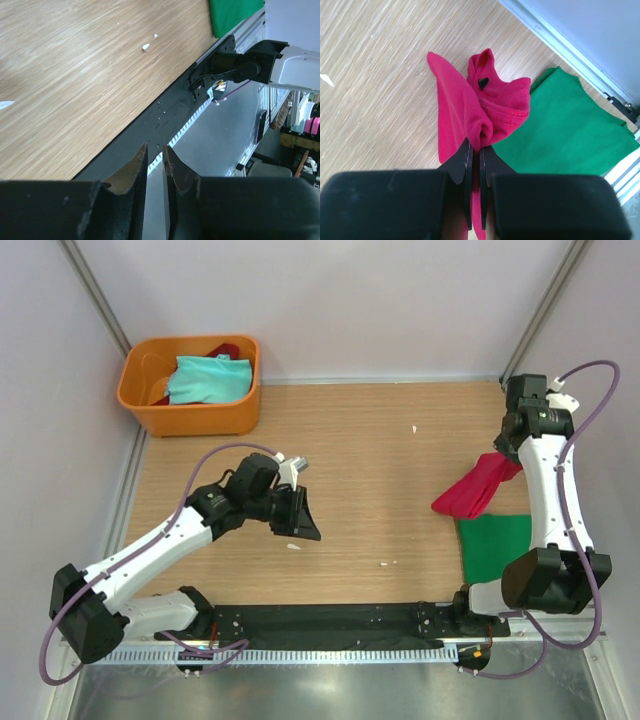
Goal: Fold and stack the t-shirts
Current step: Neatly place the folded tshirt to the corner
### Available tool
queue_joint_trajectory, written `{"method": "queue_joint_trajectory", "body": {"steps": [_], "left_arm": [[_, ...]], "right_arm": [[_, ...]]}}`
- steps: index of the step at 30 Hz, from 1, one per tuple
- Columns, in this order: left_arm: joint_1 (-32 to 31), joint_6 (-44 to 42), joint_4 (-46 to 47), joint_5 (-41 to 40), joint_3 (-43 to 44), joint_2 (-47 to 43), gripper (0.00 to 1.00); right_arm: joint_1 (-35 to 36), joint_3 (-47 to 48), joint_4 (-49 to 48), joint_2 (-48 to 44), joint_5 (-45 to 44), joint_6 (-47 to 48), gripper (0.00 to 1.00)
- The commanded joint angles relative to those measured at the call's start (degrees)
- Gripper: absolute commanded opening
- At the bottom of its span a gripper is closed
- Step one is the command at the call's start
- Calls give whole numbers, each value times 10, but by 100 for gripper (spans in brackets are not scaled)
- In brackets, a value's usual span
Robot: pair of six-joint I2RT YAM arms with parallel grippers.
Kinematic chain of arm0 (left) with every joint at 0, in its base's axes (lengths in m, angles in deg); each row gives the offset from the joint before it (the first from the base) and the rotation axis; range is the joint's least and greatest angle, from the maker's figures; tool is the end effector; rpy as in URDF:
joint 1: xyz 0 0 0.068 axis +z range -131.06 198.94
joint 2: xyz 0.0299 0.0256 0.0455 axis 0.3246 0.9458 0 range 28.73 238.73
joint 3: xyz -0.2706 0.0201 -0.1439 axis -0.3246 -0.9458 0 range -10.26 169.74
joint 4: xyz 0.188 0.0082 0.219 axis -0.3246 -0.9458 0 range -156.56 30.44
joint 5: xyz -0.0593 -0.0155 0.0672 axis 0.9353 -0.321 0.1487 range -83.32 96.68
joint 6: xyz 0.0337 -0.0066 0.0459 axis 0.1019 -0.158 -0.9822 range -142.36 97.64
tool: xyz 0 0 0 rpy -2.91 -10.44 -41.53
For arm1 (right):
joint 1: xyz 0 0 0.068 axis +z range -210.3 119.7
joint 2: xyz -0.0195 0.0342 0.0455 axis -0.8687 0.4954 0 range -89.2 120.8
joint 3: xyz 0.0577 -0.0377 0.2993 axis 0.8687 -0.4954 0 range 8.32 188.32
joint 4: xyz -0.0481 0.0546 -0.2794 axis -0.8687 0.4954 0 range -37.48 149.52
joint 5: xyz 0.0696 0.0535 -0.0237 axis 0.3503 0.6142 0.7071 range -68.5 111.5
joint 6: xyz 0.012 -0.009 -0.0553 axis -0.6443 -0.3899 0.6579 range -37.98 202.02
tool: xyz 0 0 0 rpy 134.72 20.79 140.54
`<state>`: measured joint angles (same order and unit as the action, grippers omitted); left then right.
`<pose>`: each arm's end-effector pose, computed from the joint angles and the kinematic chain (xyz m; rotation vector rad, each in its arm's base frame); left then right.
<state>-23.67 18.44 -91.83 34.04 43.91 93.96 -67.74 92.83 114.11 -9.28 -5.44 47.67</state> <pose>0.1750 -0.1864 0.3161 0.3111 2.5688 -1.2061 0.2911 -0.0566 0.3975 1.0360 2.2269 -0.4019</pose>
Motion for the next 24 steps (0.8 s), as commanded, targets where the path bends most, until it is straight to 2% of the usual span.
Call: {"method": "queue_joint_trajectory", "body": {"steps": [1,9,24], "left_arm": [[12,-26,-5,49,6,8,18],[33,-52,-18,86,12,19,18],[69,-83,-34,131,16,42,17]], "right_arm": [[-17,39,16,-23,-22,7,2],[-73,37,20,-33,14,27,2],[-123,45,53,-64,35,54,2]]}}
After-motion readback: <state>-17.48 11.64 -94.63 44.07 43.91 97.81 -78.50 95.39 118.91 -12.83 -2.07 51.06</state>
